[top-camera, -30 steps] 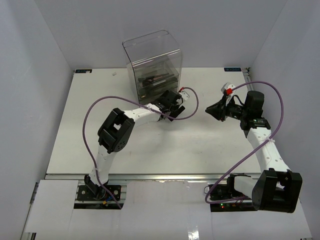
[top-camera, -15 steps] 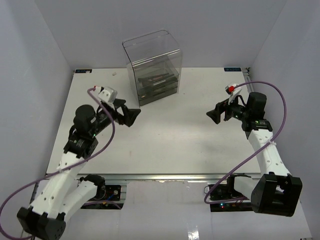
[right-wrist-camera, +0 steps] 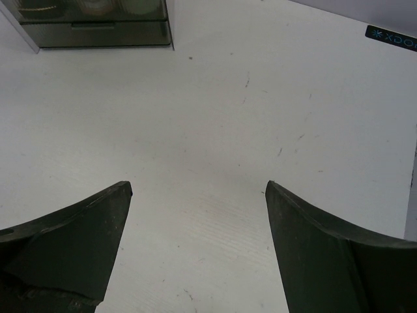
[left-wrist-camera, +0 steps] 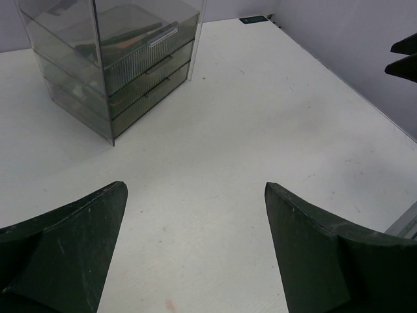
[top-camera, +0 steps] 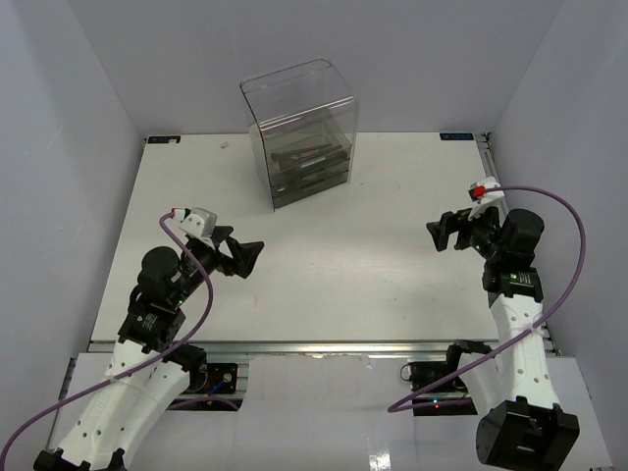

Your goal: Organize the makeup

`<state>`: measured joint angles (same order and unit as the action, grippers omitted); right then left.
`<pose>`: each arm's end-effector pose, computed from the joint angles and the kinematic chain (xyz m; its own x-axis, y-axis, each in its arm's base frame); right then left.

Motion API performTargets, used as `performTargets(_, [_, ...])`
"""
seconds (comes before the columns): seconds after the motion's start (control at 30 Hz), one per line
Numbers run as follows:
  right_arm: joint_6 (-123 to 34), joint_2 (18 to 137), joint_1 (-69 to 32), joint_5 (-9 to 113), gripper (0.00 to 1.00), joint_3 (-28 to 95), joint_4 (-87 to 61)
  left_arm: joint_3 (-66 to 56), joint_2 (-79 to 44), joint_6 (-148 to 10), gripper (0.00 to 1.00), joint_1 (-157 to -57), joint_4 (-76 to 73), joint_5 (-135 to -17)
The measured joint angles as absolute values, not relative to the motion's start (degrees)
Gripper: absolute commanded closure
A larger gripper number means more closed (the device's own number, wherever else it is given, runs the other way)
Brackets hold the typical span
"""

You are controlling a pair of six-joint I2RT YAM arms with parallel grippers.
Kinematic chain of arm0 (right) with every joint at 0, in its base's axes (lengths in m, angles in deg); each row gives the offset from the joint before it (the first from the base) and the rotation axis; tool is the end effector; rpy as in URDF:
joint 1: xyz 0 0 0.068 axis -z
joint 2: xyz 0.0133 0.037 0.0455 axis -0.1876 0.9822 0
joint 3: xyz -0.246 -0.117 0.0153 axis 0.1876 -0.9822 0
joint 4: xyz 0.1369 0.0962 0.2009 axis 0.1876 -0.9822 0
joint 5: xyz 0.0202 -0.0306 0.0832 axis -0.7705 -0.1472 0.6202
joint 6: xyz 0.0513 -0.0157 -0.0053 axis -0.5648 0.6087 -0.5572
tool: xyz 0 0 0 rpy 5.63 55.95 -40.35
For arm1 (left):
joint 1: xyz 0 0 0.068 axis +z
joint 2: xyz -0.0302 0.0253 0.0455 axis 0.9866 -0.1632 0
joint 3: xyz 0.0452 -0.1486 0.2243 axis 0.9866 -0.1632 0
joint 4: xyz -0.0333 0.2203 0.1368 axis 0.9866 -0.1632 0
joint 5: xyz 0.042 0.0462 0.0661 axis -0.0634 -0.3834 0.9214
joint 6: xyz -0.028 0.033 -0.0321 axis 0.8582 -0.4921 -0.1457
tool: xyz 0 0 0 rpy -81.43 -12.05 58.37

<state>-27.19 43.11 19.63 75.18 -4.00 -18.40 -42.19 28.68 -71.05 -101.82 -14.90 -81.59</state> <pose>0.1912 -0.0114 0.3048 -0.1666 -0.1360 -0.9766 -0.3918 0.9180 -0.0610 0.1241 -0.0571 0.3166 -0.1855 -0.1050 -0.9770 0.5465 0.8153 -0.1914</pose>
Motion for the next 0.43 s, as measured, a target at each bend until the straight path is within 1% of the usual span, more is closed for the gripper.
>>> performTargets(0.43, [-31.43,40.27,23.92,77.07,0.10,-5.77,-18.45,-42.19,28.36,-70.87,0.02,-101.82,-14.94,-81.00])
